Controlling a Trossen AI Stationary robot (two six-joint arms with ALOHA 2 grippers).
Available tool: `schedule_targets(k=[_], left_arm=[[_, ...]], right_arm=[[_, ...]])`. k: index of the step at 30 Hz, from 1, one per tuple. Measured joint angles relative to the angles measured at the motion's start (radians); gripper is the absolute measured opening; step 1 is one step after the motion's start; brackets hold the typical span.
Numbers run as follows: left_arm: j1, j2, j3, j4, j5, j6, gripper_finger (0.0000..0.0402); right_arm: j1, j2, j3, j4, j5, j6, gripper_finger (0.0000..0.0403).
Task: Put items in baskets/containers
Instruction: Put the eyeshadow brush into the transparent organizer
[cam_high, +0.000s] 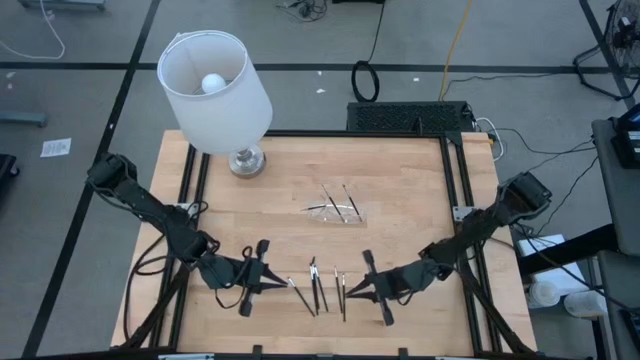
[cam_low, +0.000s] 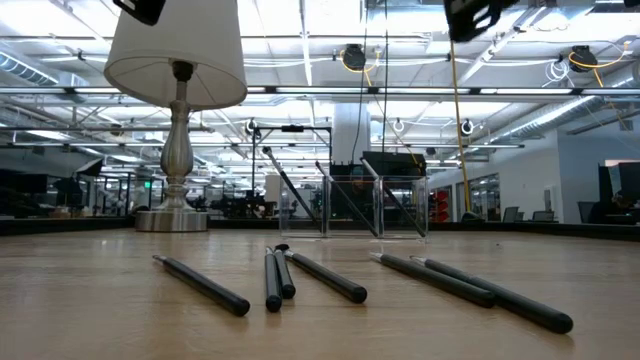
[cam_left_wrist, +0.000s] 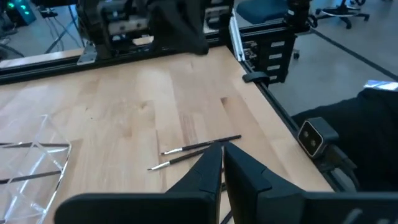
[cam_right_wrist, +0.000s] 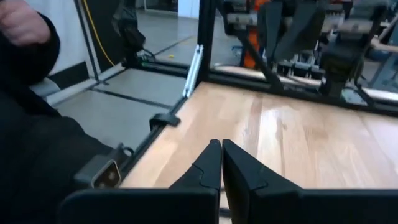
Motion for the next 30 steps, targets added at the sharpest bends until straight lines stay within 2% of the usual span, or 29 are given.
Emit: schedule_targets(k=[5,9,14,18,22,30], left_arm=[[0.006,0.0,0.0,0.003,0.023,0.044,0.0026],[0.021,0.0,0.0,0.006,0.016,0.041,0.0026],[0.023,0.0,-0.001,-0.009,0.019,0.041,0.0026],[0.02,0.0,-0.001,-0.008,0.019,0.048,0.0026],[0.023,0.0,-0.001,-0.001,0.019,0.057,0.0026],[0.053,0.0,-0.001,0.03,0.019,0.11,0.0026]], right_arm=[[-0.034,0.096,0.0,0.041,0.007,0.023,0.0],[-0.059,0.164,0.034,0.009,0.108,0.115,0.0],[-0.011,0.234,0.203,-0.298,0.113,0.256,0.0],[0.066,0.294,0.346,-0.532,0.185,0.335,0.0],[0.11,0.332,0.413,-0.552,0.181,0.335,0.0],[0.113,0.43,0.416,-0.567,0.175,0.444,0.0]])
